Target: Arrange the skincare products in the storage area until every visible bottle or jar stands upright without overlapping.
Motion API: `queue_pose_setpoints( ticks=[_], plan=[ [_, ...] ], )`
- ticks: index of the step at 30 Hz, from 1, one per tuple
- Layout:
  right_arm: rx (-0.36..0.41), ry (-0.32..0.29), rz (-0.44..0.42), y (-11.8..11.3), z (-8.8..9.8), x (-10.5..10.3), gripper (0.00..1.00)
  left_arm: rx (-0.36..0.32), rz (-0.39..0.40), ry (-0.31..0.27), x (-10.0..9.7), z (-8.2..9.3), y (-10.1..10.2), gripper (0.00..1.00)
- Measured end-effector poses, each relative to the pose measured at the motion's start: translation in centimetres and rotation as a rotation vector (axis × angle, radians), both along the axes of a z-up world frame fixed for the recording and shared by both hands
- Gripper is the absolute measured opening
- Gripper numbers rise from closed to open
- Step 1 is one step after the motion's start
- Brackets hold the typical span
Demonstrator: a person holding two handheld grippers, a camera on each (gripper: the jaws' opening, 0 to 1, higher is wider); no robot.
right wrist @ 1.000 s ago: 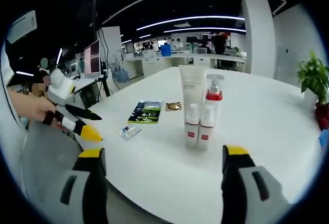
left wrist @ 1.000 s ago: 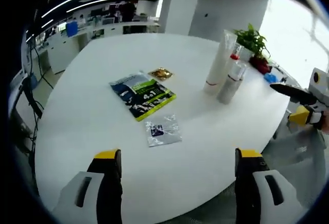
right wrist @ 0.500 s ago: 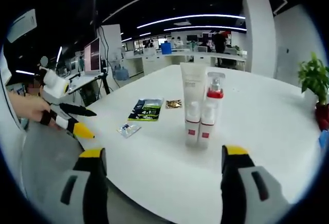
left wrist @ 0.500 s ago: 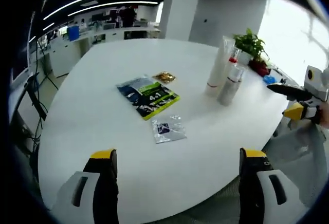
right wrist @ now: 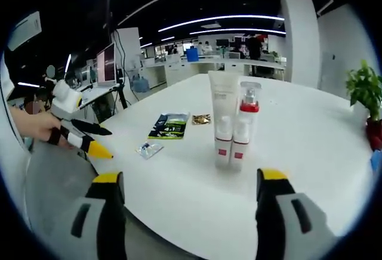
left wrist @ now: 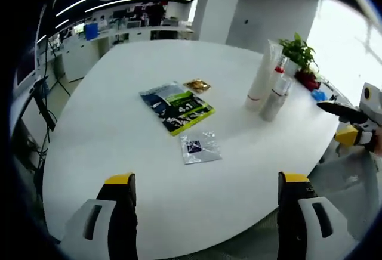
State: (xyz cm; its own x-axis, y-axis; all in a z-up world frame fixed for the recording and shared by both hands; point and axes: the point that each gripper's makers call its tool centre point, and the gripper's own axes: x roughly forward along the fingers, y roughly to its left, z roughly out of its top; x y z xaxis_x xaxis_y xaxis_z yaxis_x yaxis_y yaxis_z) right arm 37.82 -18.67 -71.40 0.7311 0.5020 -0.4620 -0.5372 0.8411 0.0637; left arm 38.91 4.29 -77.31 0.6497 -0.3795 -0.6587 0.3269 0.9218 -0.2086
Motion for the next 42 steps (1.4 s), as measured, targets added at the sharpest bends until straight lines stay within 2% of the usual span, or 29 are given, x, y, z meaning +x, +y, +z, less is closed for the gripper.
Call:
queue_pose_setpoints(
  ticks=[7, 11, 17, 21, 30, 33, 37, 42],
  plan=[
    [0.004, 0.003, -0.008, -0.1, 0.0, 0.0, 0.91, 0.002, 0.019, 0.027, 1.4, -0.3, -0.4, 0.97],
    [0.008, 0.007, -0.014, -0.2, 0.0, 0.1, 0.91, 0.011, 0.027, 0.035, 3.0, -0.8, -0.9, 0.97],
    [0.008, 0.010, -0.017, -0.3, -0.1, 0.2, 0.91, -0.007, 0.113, 0.092, 5.2, -1.6, -0.9, 0.97],
    [0.012, 0.010, -0.023, -0.3, -0.1, 0.2, 0.90, 0.008, 0.116, 0.144, 6.4, -2.5, -1.2, 0.97],
    [0.026, 0.015, -0.043, -0.6, -0.1, 0.4, 0.90, 0.022, 0.127, 0.127, 10.0, -2.2, -3.0, 0.97],
    [0.028, 0.015, -0.048, -0.7, 0.0, 0.4, 0.90, 0.013, 0.165, 0.122, 11.2, -2.2, -3.3, 0.97],
    [0.026, 0.017, -0.054, -0.8, -0.1, 0.4, 0.90, 0.036, 0.202, 0.153, 12.0, -3.1, -3.3, 0.97],
    [0.028, 0.022, -0.058, -0.8, -0.1, 0.4, 0.90, 0.030, 0.264, 0.194, 12.7, -4.0, -3.2, 0.97]
  ],
)
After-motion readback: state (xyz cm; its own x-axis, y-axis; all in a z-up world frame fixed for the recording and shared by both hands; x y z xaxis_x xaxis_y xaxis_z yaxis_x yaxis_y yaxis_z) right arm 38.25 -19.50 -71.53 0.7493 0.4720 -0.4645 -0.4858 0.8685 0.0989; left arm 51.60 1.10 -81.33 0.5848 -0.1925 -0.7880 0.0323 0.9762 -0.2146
